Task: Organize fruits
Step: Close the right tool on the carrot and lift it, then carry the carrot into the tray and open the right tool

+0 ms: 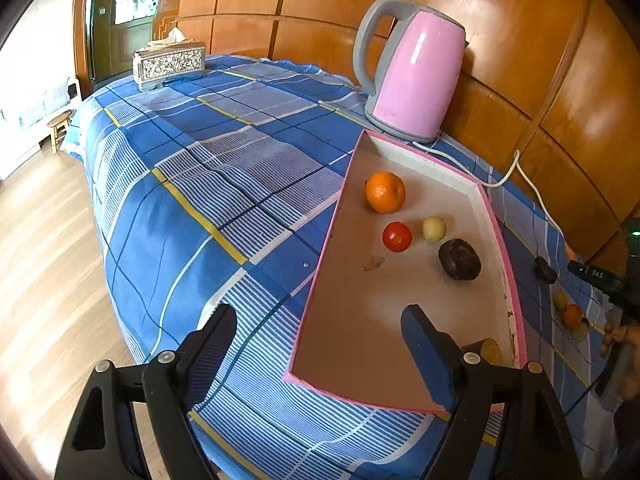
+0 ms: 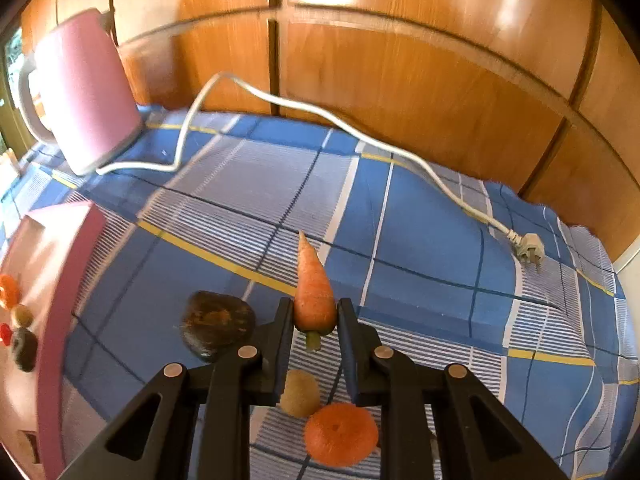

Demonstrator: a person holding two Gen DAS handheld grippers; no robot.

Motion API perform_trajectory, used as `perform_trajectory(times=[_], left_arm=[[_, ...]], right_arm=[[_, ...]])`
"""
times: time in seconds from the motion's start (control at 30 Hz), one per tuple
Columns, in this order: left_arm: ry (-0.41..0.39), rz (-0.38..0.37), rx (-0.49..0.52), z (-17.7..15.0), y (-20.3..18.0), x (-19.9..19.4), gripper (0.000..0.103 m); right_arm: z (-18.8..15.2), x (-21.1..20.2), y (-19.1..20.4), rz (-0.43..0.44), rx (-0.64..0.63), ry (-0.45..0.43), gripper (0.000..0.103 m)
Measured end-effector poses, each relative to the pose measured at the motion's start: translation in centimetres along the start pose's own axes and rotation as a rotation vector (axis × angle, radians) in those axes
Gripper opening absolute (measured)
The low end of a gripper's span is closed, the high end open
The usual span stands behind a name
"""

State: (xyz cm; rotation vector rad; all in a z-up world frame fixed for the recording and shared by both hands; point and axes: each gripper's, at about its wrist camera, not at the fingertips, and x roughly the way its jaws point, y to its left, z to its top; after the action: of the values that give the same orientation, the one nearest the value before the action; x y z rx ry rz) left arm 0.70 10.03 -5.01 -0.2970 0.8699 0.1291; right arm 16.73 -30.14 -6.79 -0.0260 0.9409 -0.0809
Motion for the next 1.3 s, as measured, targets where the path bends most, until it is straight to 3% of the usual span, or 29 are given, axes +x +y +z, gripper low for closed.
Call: perform_trajectory(times=[0.33,0.6,0.8,1.0,1.3], left_arm=[[-0.012,-0.004,-0.011,0.0,0.1,-0.6,0.087],[-0.020,-0.001,-0.026,0.0,0.4,-0.9,0.088],[-0.018,0.000,-0.025,-0.1,0.4,-0.9,0.088],[-0.022,0.001,-0.023,-0.1,0.3,-1.0,0.088],[-0.024,-0.005,-0.002,-0.1,-0.1,-1.1,0.088]], right_arm=[[-0.6,-5.4,4.2,0.189,-0.033,-0.089,0.022],[-2.9,-7.8,12.8,0.427,-0.166,-0.041,0.022],[-4.6,-7.9,18.1,0.538,-0.222,0.023,0.022],[-5.9,-8.0,20.3,0.544,-0.247,0.047,0.029],[-7.0,-8.9,17.6,0.472,-0.202,0.011,0.029]])
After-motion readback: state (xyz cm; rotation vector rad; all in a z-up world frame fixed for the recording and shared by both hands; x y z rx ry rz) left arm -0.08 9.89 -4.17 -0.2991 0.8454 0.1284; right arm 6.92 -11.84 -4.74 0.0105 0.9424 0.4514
